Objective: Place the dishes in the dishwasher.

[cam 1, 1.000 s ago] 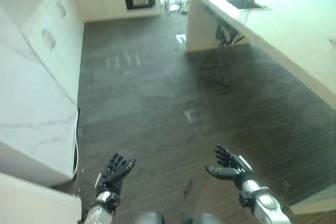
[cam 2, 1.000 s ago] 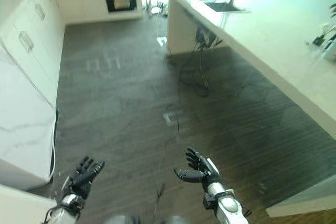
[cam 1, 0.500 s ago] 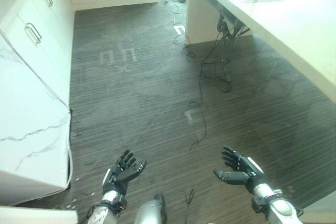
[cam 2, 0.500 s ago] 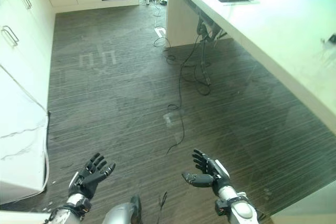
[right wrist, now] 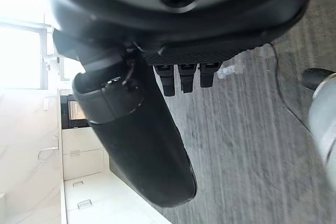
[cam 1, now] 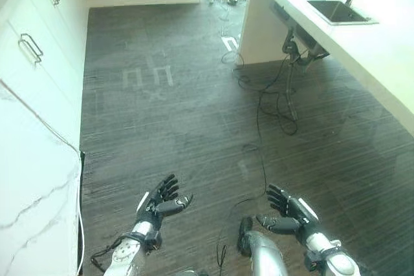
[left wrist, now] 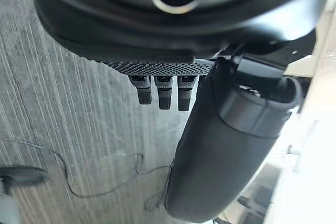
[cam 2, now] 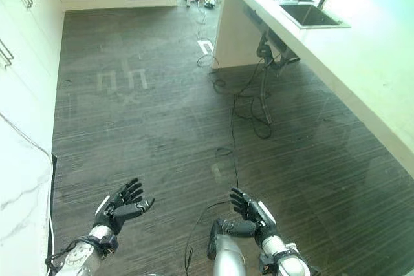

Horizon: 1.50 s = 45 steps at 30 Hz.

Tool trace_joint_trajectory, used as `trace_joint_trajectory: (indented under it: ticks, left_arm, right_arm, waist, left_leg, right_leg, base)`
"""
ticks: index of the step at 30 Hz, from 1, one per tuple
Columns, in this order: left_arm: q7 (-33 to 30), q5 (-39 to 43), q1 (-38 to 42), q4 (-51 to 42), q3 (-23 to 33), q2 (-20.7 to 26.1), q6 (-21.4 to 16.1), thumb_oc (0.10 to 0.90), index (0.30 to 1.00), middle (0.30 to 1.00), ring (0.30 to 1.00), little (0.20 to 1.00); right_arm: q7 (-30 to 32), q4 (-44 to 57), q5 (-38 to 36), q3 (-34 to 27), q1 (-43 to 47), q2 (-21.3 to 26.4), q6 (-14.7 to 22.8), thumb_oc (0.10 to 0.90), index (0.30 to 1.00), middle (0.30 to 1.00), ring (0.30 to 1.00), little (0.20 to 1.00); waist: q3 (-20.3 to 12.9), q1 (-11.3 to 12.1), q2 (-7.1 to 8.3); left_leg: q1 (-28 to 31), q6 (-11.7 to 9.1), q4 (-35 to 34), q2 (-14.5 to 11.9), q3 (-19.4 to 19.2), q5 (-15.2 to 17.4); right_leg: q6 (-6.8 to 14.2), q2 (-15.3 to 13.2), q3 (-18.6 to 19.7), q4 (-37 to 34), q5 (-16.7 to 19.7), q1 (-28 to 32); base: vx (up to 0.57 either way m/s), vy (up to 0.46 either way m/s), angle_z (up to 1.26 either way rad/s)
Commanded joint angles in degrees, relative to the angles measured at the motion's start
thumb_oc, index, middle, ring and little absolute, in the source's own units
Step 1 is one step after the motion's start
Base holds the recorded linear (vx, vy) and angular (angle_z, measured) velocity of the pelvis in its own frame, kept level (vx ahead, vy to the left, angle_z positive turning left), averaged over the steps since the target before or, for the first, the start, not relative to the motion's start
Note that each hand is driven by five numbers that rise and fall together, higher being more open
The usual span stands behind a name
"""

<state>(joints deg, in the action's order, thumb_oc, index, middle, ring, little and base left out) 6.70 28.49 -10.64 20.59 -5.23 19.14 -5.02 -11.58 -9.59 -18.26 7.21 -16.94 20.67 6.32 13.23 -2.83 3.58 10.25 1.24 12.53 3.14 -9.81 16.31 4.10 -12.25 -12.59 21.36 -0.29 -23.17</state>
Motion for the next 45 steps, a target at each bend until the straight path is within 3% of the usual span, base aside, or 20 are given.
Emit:
trace_joint_trajectory:
  ticks: [1,3,7,11,13,17,19,20,23,29,31,33,34,35,36,37,39,42,43,45]
  left_arm:
    - [0.07,-0.85,0.33,-9.43,0.44,3.19,-3.99,0.8,0.9,0.9,0.9,0.9]
    - [-0.23,-0.86,0.01,-9.79,0.4,2.91,-3.62,0.8,0.9,0.9,0.9,0.9]
    - [-0.93,0.25,-1.26,-10.35,0.73,2.47,-3.89,0.8,0.9,0.9,0.9,0.9]
    - [-0.77,0.32,-2.28,-10.61,0.86,1.23,-5.7,0.8,0.9,0.9,0.9,0.9]
    - [-0.73,0.95,-2.18,-10.35,0.76,0.98,-6.34,0.8,0.9,0.9,0.9,0.9]
    - [-1.37,3.09,-2.38,-10.86,1.45,0.44,-7.04,0.8,0.9,0.9,0.9,0.9]
    - [-1.94,3.61,-3.3,-11.44,1.99,0.11,-8.18,0.8,0.9,0.9,0.9,0.9]
    - [-2.94,5.78,-4.97,-12.32,3.3,0.06,-10.62,0.8,0.9,0.9,0.9,0.9]
    - [-2.49,6.12,-5.94,-11.97,3.74,-0.45,-12.76,0.8,0.9,0.9,0.9,0.9]
    - [-2.54,7.2,-3.65,-12.09,5.58,0.4,-11.61,0.8,0.9,0.9,0.9,0.9]
    - [-2.05,6.57,-2.77,-12.06,5.57,0.86,-11.1,0.8,0.9,0.9,0.9,0.9]
    - [-1.3,4.62,-1.84,-11.91,5.18,1.33,-10.76,0.8,0.9,0.9,0.9,0.9]
    - [-2.09,3.21,-1.14,-12.11,4.65,1.32,-9.56,0.8,0.9,0.9,0.9,0.9]
    - [-2.25,3.08,-1.12,-12.07,4.54,1.35,-9.6,0.8,0.9,0.9,0.9,0.9]
    - [-3.21,1.96,-1.01,-12.45,4.26,1.35,-9.61,0.8,0.9,0.9,0.9,0.9]
    - [-4.37,-0.05,-1.07,-12.88,4.09,1.58,-9.68,0.8,0.9,0.9,0.9,0.9]
    - [-4.83,-0.43,-0.62,-13.67,4.1,2.31,-8.14,0.8,0.9,0.9,0.9,0.9]
    - [-3.4,-1.05,-0.65,-13.87,4.68,2.8,-7.6,0.8,0.9,0.9,0.9,0.9]
    - [-3.01,-1.65,-1.41,-13.98,4.73,2.98,-8.15,0.8,0.9,0.9,0.9,0.9]
    - [-3.07,-2.03,-2.1,-13.95,4.33,3.18,-8.77,0.8,0.9,0.9,0.9,0.9]
  right_arm:
    - [1.7,7.46,-3.4,-2.21,5.07,1.68,5.49,0.8,0.9,0.9,0.9,0.9]
    - [2.17,7.81,-2.12,-1.87,5.54,2.22,5.63,0.8,0.9,0.9,0.9,0.9]
    - [1.36,9.12,-1.32,-2.9,5.82,4.43,5.48,0.8,0.9,0.9,0.9,0.9]
    - [-0.39,9.51,-1.07,-3.35,6.05,5.73,5.49,0.8,0.9,0.9,0.9,0.9]
    - [-0.05,9.24,-0.64,-3.3,6.3,6.06,5.84,0.8,0.9,0.9,0.9,0.9]
    - [0.34,9.24,-0.32,-2.79,7.64,6.17,5.46,0.8,0.9,0.9,0.9,0.9]
    - [-0.21,9.6,0.4,-2.51,8.29,5.91,5.03,0.8,0.9,0.9,0.9,0.9]
    - [-2.78,11.56,0.56,-3.56,5.64,6.24,5.84,0.8,0.9,0.9,0.9,0.9]
    - [-3.66,11.44,0.25,-4.45,4.21,6.76,7.22,0.8,0.9,0.9,0.9,0.9]
    - [-2.38,12.6,0.43,-4.84,4.81,6.08,5.05,0.8,0.9,0.9,0.9,0.9]
    - [-1.76,12.64,0.11,-4.86,5.04,5.48,4.53,0.8,0.9,0.9,0.9,0.9]
    - [-0.78,12.7,-0.77,-4.73,5.42,3.93,2.99,0.8,0.9,0.9,0.9,0.9]
    - [-0.77,13.54,-2.44,-4.69,4.86,1.91,1.77,0.8,0.9,0.9,0.9,0.9]
    - [-0.87,13.81,-2.43,-4.73,4.55,1.68,1.72,0.8,0.9,0.9,0.9,0.9]
    - [-1.38,15.29,-1.48,-4.37,3.12,1.08,1.86,0.8,0.9,0.9,0.9,0.9]
    - [-1.13,15.38,-0.48,-3.71,2.95,1.29,2.47,0.8,0.9,0.9,0.9,0.9]
    - [-0.22,15.8,-1.42,-3.54,2.72,2.06,2.36,0.8,0.9,0.9,0.9,0.9]
    - [-0.39,16.39,-2.51,-5.11,1.29,2.8,3.7,0.8,0.9,0.9,0.9,0.9]
    - [-1.0,16.23,-3.41,-6.04,0.32,3.62,4.98,0.8,0.9,0.9,0.9,0.9]
    - [-1.5,16.03,-4.39,-6.78,-0.35,4.41,6.19,0.8,0.9,0.9,0.9,0.9]
  waist:
    - [-4.27,0.4,0.63]
    - [-5.52,0.27,0.49]
    - [-6.22,1.09,0.66]
    - [-4.88,2.45,0.97]
    - [-3.79,2.93,0.48]
    - [-2.63,3.76,0.24]
    - [-2.66,3.93,-0.24]
    - [-3.24,3.61,-4.41]
    - [-3.77,3.58,-5.03]
    - [-5.03,4.07,-3.81]
    - [-5.69,4.27,-3.3]
    - [-6.53,4.1,-2.87]
    - [-7.01,4.05,-2.95]
    - [-6.94,4.13,-2.83]
    - [-6.44,3.8,-3.58]
    - [-6.02,3.47,-3.91]
    - [-5.5,3.06,-3.67]
    - [-4.44,1.86,-2.91]
    - [-3.88,0.92,-1.98]
    - [-3.56,0.01,-0.49]
  left_leg:
    - [-7.42,-0.97,4.66,-4.75,1.2,1.96]
    - [-5.14,-1.99,4.66,-5.52,0.81,2.18]
    - [-2.0,-5.19,4.66,-7.17,-0.94,-11.76]
    - [-14.16,-6.48,28.02,-8.74,-0.58,-17.19]
    - [-18.2,-5.78,29.66,-9.62,-0.39,-15.98]
    - [-17.67,-5.22,21.2,-8.49,-2.31,-15.64]
    - [-15.88,-5.4,10.36,-7.92,-3.76,-17.17]
    - [-23.02,-7.82,4.66,-13.63,0.41,-16.43]
    - [-25.41,-8.8,4.66,-16.07,0.45,-18.07]
    - [-24.02,-5.49,4.66,-14.62,-3.92,-11.03]
    - [-23.74,-4.18,4.66,-13.13,-3.92,-9.79]
    - [-22.88,-2.06,4.66,-10.56,-2.92,-7.92]
    - [-21.68,-0.43,4.66,-8.11,-1.13,-6.47]
    - [-21.25,-0.11,4.66,-7.52,-0.95,-6.13]
    - [-19.43,0.93,4.66,-6.31,0.2,-4.84]
    - [-18.49,1.32,4.66,-5.83,0.38,-4.24]
    - [-17.86,0.97,4.66,-5.16,1.32,-4.82]
    - [-15.76,0.17,4.66,-4.59,3.15,-3.98]
    - [-14.26,-0.14,4.66,-3.96,3.21,-2.79]
    - [-12.43,-0.05,4.66,-2.18,3.09,-0.78]
  right_leg:
    - [6.15,-0.31,-0.9,-4.18,-0.26,9.06]
    - [4.69,0.77,-1.18,-4.18,-1.7,9.93]
    - [0.96,3.36,-0.41,-4.18,-5.55,13.09]
    - [-2.43,4.3,-1.5,-4.18,-8.38,17.03]
    - [-2.72,4.84,-2.27,-4.18,-9.08,18.7]
    - [-2.12,5.18,-1.52,-4.18,-10.28,20.33]
    - [-1.44,5.96,-0.07,-4.18,-10.95,20.74]
    - [-1.15,9.9,0.45,-4.18,-13.63,22.61]
    - [-1.71,10.65,-0.1,-4.18,-15.75,24.63]
    - [1.07,6.66,-2.51,-4.18,-17.3,30.51]
    - [2.42,6.03,-2.7,-4.18,-15.04,31.61]
    - [5.16,5.96,-2.94,-4.18,-7.59,33.67]
    - [7.05,4.05,-2.42,8.61,0.38,29.48]
    - [7.23,3.11,-2.21,12.07,0.91,28.86]
    - [6.68,0.89,-0.97,25.28,3.21,21.71]
    - [5.6,1.08,-0.54,27.09,2.17,17.41]
    - [4.68,3.97,-1.89,20.98,-1.03,15.43]
    - [4.06,6.95,-4.74,3.37,0.43,15.53]
    - [4.51,7.0,-4.3,-4.18,2.13,14.95]
    - [5.54,4.54,-2.56,-4.18,2.74,9.54]
  base:
    - [0.56,-0.394,0.31]
    - [0.48,-0.315,0.15]
    - [0.4,-0.287,-0.48]
    - [0.24,-0.209,-0.47]
    - [0.19,-0.105,-0.12]
    - [0.16,0.03,-0.3]
    - [0.37,0.239,-0.73]
    - [0.62,0.453,-0.7]
    - [0.36,0.267,-0.08]
    - [0.36,0.322,-0.02]
    - [0.32,0.302,0.19]
    - [0.39,0.379,0.42]
    - [0.37,0.401,0.91]
    - [0.38,0.485,0.87]
    - [0.24,0.312,0.77]
    - [0.29,0.291,0.21]
    - [0.22,0.052,0.17]
    - [0.31,-0.095,0.64]
    - [0.44,-0.162,0.62]
    - [0.42,-0.147,0.43]
